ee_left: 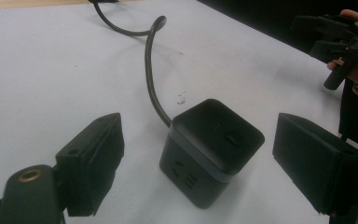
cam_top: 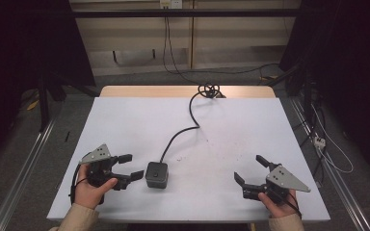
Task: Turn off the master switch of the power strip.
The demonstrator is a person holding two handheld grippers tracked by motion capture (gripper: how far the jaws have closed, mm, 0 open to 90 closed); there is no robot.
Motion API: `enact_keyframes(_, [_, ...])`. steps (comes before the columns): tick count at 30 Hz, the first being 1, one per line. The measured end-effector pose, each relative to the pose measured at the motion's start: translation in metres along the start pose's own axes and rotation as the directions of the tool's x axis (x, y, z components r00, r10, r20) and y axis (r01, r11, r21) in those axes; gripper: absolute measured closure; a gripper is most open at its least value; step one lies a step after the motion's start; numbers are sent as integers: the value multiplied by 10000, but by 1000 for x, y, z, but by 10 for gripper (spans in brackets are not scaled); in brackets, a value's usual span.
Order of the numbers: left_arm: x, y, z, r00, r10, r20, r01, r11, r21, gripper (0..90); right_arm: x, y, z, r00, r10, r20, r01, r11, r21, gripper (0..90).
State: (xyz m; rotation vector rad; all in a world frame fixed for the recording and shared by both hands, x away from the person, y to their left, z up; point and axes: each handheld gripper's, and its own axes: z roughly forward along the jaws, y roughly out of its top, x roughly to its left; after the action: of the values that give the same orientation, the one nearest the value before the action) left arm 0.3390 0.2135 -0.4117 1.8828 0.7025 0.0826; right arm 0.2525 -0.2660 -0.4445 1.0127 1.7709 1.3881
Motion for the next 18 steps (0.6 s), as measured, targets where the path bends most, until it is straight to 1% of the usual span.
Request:
enact_keyframes(6, [2,-1,-2,9999,65,-86,-65,10000,-3,140,0,0,0,10000,-6,-10,6,10000,12,53])
enact_keyframes(10, [4,-2,-3,9999,-21,-119,21,10000,-5,132,0,0,0,10000,-4,-28,4,10000,8,53])
enact_keyframes(14, [6,-4,-5,9999,25,-170,-24,10000,29,132,0,0,0,10000,-8,-5,8,10000,11,53])
enact_keyframes(18, [8,-5,-6,9998,-14,-215,14,10000,10,127,0,0,0,10000,-5,-7,5,10000,5,53])
